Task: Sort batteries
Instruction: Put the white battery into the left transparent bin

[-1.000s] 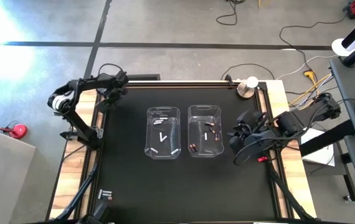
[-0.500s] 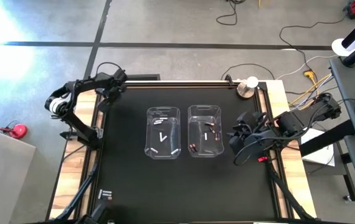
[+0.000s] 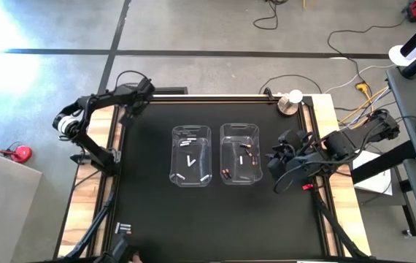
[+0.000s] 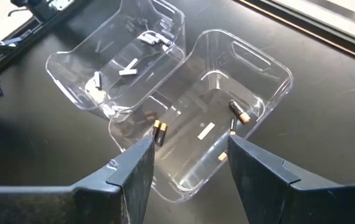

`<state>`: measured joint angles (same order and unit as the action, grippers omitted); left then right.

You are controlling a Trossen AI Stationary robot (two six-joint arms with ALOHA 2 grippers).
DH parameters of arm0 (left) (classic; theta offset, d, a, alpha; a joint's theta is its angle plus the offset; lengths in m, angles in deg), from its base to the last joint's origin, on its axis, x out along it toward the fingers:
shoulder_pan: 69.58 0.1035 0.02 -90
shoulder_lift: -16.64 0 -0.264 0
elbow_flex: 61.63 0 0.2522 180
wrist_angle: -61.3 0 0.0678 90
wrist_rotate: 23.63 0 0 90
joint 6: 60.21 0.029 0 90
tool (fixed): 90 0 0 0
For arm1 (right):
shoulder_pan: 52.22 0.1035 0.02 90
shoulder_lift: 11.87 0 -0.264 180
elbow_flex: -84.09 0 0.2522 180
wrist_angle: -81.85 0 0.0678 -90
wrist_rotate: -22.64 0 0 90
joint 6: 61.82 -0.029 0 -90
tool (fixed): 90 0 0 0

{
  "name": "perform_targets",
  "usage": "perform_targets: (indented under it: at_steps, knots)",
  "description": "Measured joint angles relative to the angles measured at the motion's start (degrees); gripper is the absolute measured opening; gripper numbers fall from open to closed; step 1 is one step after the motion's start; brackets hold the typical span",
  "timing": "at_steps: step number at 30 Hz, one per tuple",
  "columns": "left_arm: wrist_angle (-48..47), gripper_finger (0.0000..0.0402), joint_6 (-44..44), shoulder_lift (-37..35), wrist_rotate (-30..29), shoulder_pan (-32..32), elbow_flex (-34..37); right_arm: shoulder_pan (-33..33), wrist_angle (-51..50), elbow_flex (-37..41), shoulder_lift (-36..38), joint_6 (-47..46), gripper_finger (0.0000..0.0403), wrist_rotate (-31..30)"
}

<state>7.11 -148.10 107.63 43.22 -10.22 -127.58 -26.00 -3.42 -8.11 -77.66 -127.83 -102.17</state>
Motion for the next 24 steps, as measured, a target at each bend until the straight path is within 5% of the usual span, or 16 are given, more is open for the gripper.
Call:
perform_targets:
  at_steps: [13,24]
  knots:
    - [4.4,0.0119,-6.4,3.2,-1.6,1.8,-0.5,0.0,0.2,0.5,-0.7,-2.3,0.0194,0.4]
    - [-2.7,0.0119,-8.0,10.7,1.3,1.8,-7.0,0.0,-0.7,0.7,-0.2,-2.3,0.0194,0.4]
